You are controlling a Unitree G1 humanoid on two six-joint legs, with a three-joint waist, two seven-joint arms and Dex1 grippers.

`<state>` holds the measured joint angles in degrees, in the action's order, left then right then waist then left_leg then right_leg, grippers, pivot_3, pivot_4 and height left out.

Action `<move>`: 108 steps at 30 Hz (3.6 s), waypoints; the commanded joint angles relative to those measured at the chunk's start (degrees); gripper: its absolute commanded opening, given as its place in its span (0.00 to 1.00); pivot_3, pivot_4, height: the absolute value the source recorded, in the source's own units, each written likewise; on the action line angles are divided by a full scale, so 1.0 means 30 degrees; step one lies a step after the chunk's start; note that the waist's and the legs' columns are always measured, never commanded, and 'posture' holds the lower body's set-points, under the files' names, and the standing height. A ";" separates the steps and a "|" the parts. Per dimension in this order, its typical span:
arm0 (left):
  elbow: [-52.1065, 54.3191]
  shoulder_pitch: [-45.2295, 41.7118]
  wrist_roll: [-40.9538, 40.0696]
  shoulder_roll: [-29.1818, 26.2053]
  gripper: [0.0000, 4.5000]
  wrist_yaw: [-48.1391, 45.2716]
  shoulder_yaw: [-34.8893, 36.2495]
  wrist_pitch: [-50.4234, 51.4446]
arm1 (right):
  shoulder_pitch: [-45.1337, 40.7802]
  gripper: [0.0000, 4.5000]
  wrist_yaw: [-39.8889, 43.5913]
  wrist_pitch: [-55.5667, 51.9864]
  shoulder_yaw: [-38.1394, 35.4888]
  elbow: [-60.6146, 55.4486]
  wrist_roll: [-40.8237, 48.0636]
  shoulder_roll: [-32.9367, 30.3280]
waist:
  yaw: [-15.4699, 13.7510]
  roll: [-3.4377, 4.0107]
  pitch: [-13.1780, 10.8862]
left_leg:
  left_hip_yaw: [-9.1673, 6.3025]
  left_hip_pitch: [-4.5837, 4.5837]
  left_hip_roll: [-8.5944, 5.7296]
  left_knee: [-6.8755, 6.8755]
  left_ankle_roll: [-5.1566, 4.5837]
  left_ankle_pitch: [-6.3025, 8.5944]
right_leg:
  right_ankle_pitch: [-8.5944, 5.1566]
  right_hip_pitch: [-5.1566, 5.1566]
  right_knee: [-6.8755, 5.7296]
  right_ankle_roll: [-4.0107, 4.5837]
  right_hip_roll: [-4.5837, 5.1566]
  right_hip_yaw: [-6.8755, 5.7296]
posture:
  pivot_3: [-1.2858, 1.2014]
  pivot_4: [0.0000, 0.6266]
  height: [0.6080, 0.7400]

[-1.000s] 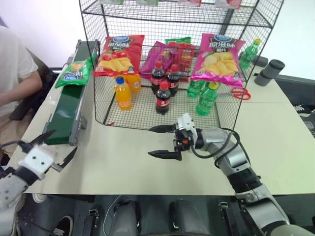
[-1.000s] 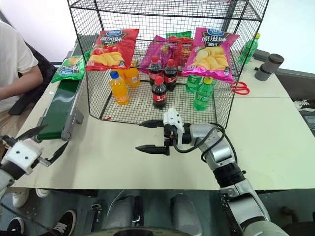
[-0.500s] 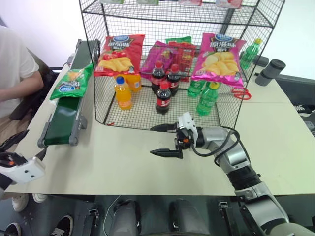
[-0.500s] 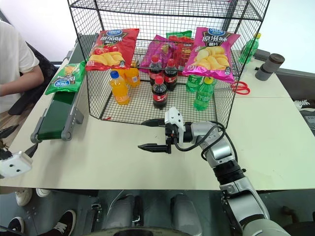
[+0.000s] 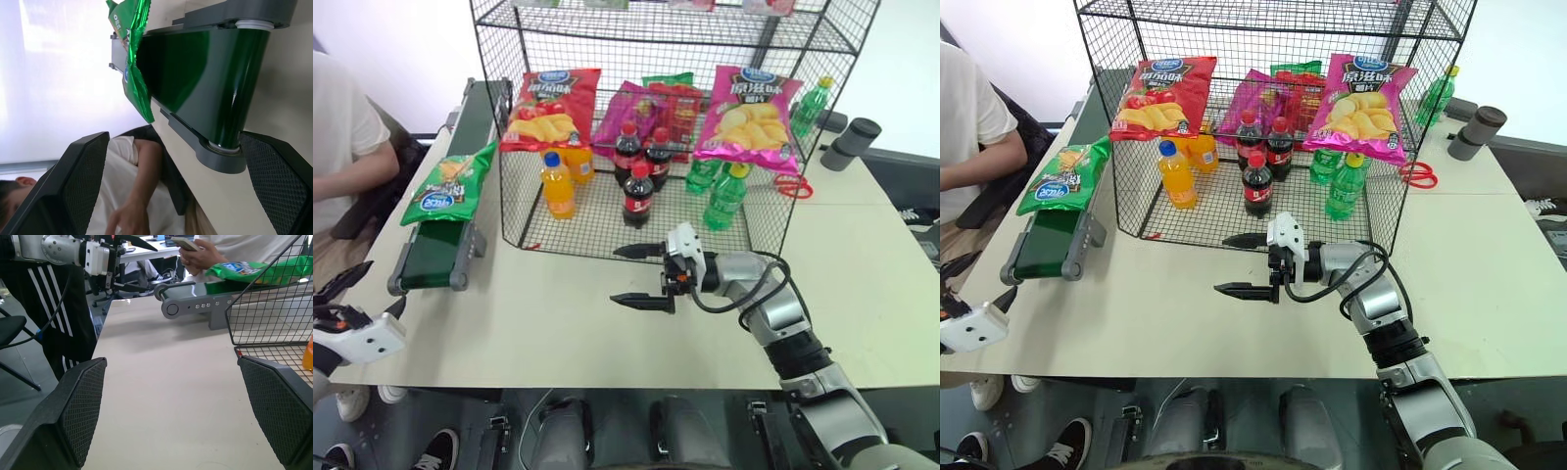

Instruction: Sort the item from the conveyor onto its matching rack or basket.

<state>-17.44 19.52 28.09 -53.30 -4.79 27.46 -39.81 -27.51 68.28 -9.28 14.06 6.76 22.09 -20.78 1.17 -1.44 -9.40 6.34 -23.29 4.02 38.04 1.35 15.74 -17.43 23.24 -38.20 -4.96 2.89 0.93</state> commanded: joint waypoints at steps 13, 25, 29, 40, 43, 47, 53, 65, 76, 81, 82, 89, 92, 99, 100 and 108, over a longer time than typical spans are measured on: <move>-0.0228 -0.0474 -0.0065 -0.0588 1.00 0.0764 -0.0682 -0.0164 | -0.0058 0.99 -0.0177 0.0185 -0.0376 -0.0633 0.0022 0.0238 | -0.0024 -0.0001 0.0001 | 0.0017 0.0000 -0.0002 0.0000 0.0000 0.0000 | 0.0000 -0.0001 0.0001 -0.0001 -0.0006 -0.0001 | 0.52 0.24 1.00; -0.1203 -0.1309 -0.0125 -0.1276 1.00 0.0923 -0.1532 -0.0605 | 0.0155 0.99 -0.0330 0.0080 -0.0373 -0.0886 -0.0001 0.0214 | -0.0033 -0.0002 0.0001 | 0.0057 0.0000 -0.0006 0.0001 0.0000 0.0000 | 0.0001 0.0001 -0.0001 -0.0001 -0.0013 -0.0003 | 0.52 0.24 1.00; -0.1557 -0.1718 -0.0266 -0.1301 1.00 0.0879 -0.2007 -0.0723 | 0.0178 0.99 -0.0413 0.0065 -0.0403 -0.0986 -0.0002 0.0194 | -0.0040 -0.0002 0.0001 | 0.0065 0.0000 -0.0021 0.0001 0.0000 0.0000 | 0.0001 0.0001 -0.0001 -0.0002 -0.0013 -0.0003 | 0.52 0.24 1.00; -0.0080 -0.2474 -0.1271 -0.0627 0.28 -0.0247 -0.3327 -0.0301 | 0.0358 1.00 -0.0734 -0.0185 -0.0304 -0.1533 0.0095 0.0296 | -0.0045 -0.0004 0.0003 | 0.0081 -0.0001 -0.0022 0.0002 0.0001 -0.0001 | 0.0001 0.0009 -0.0007 -0.0002 -0.0024 -0.0003 | 0.52 0.24 1.00; 0.0055 -0.2400 -0.1464 -0.0591 0.03 -0.0286 -0.3252 -0.0105 | 0.0381 1.00 -0.0791 -0.0155 -0.0324 -0.1489 0.0063 0.0287 | -0.0046 -0.0004 0.0003 | 0.0080 -0.0001 -0.0021 0.0002 0.0001 -0.0001 | 0.0001 0.0009 -0.0007 -0.0002 -0.0027 -0.0002 | 0.52 0.24 1.00; 0.0292 -0.2263 -0.1826 -0.0635 0.03 -0.0450 -0.3076 -0.0003 | 0.0387 1.00 -0.0826 -0.0092 -0.0358 -0.1456 0.0025 0.0254 | -0.0052 -0.0005 0.0003 | 0.0081 -0.0001 -0.0022 0.0003 0.0002 -0.0001 | 0.0001 0.0009 -0.0007 -0.0002 -0.0027 -0.0003 | 0.52 0.24 1.00; 0.2351 -0.1663 -0.7030 -0.0774 0.03 -0.3437 -0.1747 0.0803 | 0.0580 1.00 -0.0761 0.0046 -0.0434 -0.1456 -0.0019 0.0009 | -0.0046 -0.0006 0.0004 | 0.0077 -0.0002 -0.0008 0.0004 0.0002 -0.0001 | 0.0001 0.0009 -0.0006 -0.0002 -0.0023 -0.0002 | 0.52 0.24 1.00; 1.0375 0.0735 -1.9769 -0.1741 0.03 -1.3946 -0.1158 0.3862 | 0.0971 1.00 -0.0118 0.0291 -0.1138 -0.1152 0.0109 -0.1193 | -0.0027 0.0009 -0.0004 | 0.0071 0.0003 -0.0019 0.0008 0.0005 -0.0003 | 0.0000 -0.0004 -0.0002 -0.0001 -0.0035 0.0006 | 0.52 0.24 1.00; 1.3878 -0.5544 -3.2041 0.1562 0.03 -1.4598 -0.7063 1.7763 | 0.4831 1.00 0.1433 -0.8725 -0.4936 -0.5909 0.6694 -0.6548 | -0.0059 0.0027 -0.0013 | -0.0073 0.0060 -0.0038 0.0057 0.0006 -0.0005 | 0.0002 -0.0111 -0.0008 -0.0002 -0.0084 0.0010 | 0.52 0.24 1.00; 1.2263 -0.9235 -3.5574 0.3022 0.03 -1.6184 -0.7673 2.2616 | 0.5879 1.00 -0.0238 -1.2133 -0.7013 -0.6103 0.9960 -0.6306 | -0.0050 0.0023 -0.0016 | -0.0089 0.0224 -0.0049 0.0023 0.0007 -0.0005 | -0.0002 -0.0264 0.0008 0.0001 -0.0120 0.0031 | 0.52 0.24 1.00; 1.2041 -0.9610 -3.6279 0.3167 0.03 -1.6359 -0.7623 2.3549 | 0.5728 1.00 -0.0707 -1.2411 -0.7375 -0.6173 1.0409 -0.6049 | -0.0020 0.0025 -0.0016 | -0.0080 0.0225 -0.0049 0.0023 0.0006 -0.0005 | -0.0002 -0.0256 0.0014 0.0001 -0.0120 0.0050 | 0.52 0.24 1.00; 0.9623 -1.2460 -3.9545 0.5321 0.03 -1.6201 -0.7566 2.8061 | 0.4559 1.00 -0.1928 -1.3626 -0.8724 -0.6181 1.2256 -0.5424 | -0.0200 0.0027 -0.0020 | -0.0092 0.0222 -0.0062 0.0025 0.0007 -0.0005 | -0.0004 -0.0264 0.0019 -0.0004 -0.0112 0.0053 | 0.52 0.24 1.00; 0.9012 -1.3186 -3.9188 0.6039 0.03 -1.6081 -0.7312 2.8774 | 0.4243 1.00 -0.2653 -1.5092 -0.9254 -0.6953 1.4717 -0.5037 | -0.0176 0.0027 -0.0021 | -0.0099 0.0201 -0.0072 0.0026 0.0003 -0.0004 | -0.0006 -0.0264 0.0040 -0.0007 -0.0104 0.0054 | 0.52 0.24 1.00; 0.8540 -1.3624 -3.6824 0.7252 0.03 -1.6262 -0.7297 2.9027 | 0.2182 1.00 -0.5570 -1.6635 -0.9118 -0.7520 1.8793 -0.3440 | -0.0081 0.0029 -0.0021 | -0.0121 0.0189 -0.0060 0.0020 0.0011 -0.0008 | -0.0007 -0.0235 0.0027 -0.0007 -0.0129 0.0057 | 0.52 0.24 1.00; 0.8549 -1.3668 -3.6370 0.7269 0.03 -1.6414 -0.7264 2.8930 | 0.2056 1.00 -0.5602 -1.6888 -0.8979 -0.7435 1.8924 -0.3525 | -0.0110 0.0029 -0.0021 | -0.0123 0.0183 -0.0060 0.0021 0.0011 -0.0008 | -0.0008 -0.0236 0.0032 -0.0006 -0.0128 0.0054 | 0.52 0.24 1.00; 0.8738 -1.4404 -3.6237 0.8346 0.03 -1.5662 -0.6421 2.9271 | 0.2304 1.00 -0.4153 -1.6765 -0.6898 -0.7552 1.6843 -0.3988 | -0.0176 0.0029 -0.0021 | -0.0143 0.0009 -0.0072 0.0049 0.0007 -0.0008 | -0.0006 -0.0109 0.0048 -0.0011 -0.0104 0.0037 | 0.52 0.24 1.00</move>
<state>7.16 -22.04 -79.64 -28.64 -52.36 6.43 48.18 -20.28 54.54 -60.06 -6.73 -14.44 72.60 -32.72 0.64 -1.35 -9.46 5.89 -23.31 3.81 38.19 1.37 15.71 -17.45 22.96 -38.06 -5.00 2.58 1.02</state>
